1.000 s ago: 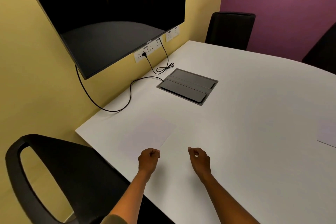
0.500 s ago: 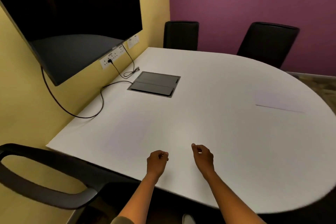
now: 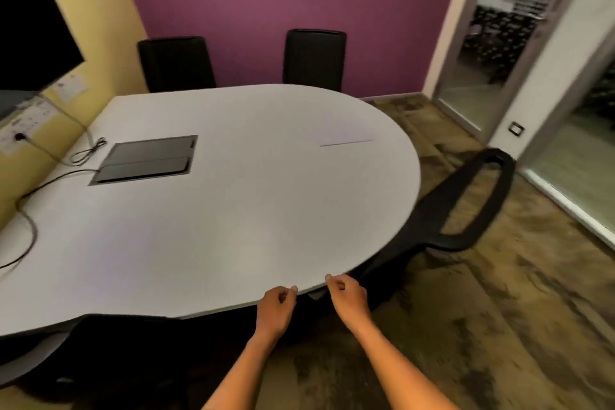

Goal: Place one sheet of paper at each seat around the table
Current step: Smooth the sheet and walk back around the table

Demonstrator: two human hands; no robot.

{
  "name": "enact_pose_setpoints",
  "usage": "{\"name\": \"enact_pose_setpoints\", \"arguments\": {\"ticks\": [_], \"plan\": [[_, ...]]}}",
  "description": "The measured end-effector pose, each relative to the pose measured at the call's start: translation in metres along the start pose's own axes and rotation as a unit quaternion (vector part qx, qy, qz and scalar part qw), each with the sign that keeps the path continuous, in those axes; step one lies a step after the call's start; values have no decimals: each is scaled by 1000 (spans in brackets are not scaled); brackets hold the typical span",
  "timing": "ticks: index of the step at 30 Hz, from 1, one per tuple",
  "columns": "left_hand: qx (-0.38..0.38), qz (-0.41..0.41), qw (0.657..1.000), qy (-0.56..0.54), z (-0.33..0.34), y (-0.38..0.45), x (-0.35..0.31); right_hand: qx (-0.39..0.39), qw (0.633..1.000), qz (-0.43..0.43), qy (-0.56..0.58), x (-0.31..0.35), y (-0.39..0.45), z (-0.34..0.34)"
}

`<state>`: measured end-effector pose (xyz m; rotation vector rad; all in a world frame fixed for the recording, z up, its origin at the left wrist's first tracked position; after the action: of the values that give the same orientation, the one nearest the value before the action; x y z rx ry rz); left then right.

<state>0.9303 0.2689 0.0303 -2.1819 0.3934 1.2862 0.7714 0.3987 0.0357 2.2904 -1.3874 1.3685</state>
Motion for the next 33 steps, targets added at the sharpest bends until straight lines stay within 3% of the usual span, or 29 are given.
{"name": "enact_pose_setpoints", "arguments": {"ticks": [7, 11, 12, 17, 23, 33], "plan": [[64, 49, 995, 58, 119, -57, -16, -76, 995, 58, 16, -112, -61, -86], [159, 120, 974, 108, 278, -139, -61, -165, 980, 113, 16, -243, -119, -218], [160, 122, 974, 109, 280, -140, -63, -171, 979, 107, -3, -243, -118, -226], [235, 219, 934, 158, 433, -212, -130, -215, 962, 164, -46, -351, -172, -362], [269, 304, 875, 263, 557, -249, -186, -278, 936, 172, -131, -417, -196, -478], [280, 372, 815, 344, 700, -215, -234, -260, 915, 198, -236, -478, -120, -559]]}}
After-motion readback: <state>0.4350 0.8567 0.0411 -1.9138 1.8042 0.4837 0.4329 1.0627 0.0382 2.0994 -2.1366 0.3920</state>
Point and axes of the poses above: each hand's wrist, its own y-axis towards the middle knuckle, its own z-axis out of the palm, x = y × z, the point moved 10 cm from there along y, towards the middle knuckle, and after that the axes turned 9 degrees about -y, right-handed, at the moved point
